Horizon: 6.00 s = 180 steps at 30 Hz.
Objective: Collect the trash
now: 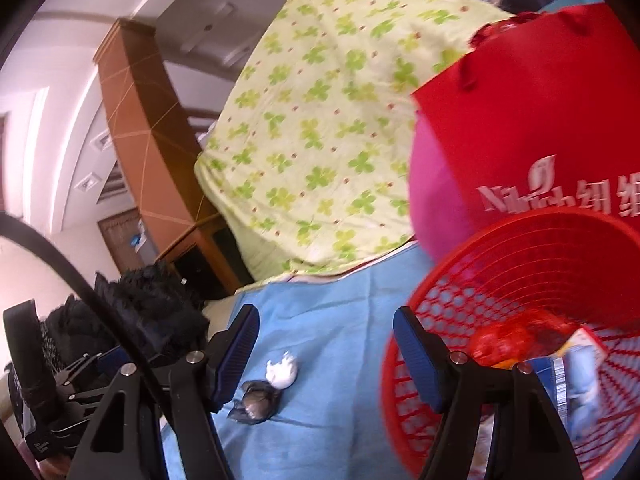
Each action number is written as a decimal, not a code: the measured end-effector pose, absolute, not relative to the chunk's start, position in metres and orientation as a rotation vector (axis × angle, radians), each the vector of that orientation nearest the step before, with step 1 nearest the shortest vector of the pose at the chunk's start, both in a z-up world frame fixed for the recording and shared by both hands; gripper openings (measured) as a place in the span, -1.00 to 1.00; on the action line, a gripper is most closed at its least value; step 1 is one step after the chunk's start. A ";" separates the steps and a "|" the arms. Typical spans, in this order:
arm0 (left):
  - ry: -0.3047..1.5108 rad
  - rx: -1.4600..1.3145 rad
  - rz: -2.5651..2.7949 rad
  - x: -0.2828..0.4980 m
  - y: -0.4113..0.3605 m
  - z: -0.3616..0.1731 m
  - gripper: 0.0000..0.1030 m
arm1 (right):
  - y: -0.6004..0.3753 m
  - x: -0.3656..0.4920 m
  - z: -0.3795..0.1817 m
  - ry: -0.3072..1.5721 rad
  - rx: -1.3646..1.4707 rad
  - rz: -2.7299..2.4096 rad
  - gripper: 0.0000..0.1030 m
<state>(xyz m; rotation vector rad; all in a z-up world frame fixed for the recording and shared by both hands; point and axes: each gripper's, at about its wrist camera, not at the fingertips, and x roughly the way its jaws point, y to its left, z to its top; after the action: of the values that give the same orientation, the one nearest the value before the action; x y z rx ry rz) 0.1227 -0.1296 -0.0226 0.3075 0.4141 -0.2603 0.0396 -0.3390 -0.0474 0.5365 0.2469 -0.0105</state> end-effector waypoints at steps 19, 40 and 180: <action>0.503 0.262 -0.130 0.140 -0.048 -0.057 0.49 | -0.262 0.105 -0.081 0.456 0.490 0.086 0.42; 0.713 0.113 -0.007 0.197 0.042 -0.146 0.49 | -0.195 0.165 -0.119 0.661 0.399 0.204 0.42; 0.901 0.406 -0.204 0.200 -0.088 -0.208 0.35 | -0.258 0.149 -0.203 0.997 0.680 0.085 0.12</action>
<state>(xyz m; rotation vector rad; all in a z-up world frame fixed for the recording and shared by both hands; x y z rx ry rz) 0.1996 -0.0882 -0.2077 0.4058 0.9008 -0.2045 0.1488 -0.2578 -0.2026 0.6797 0.9965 0.0848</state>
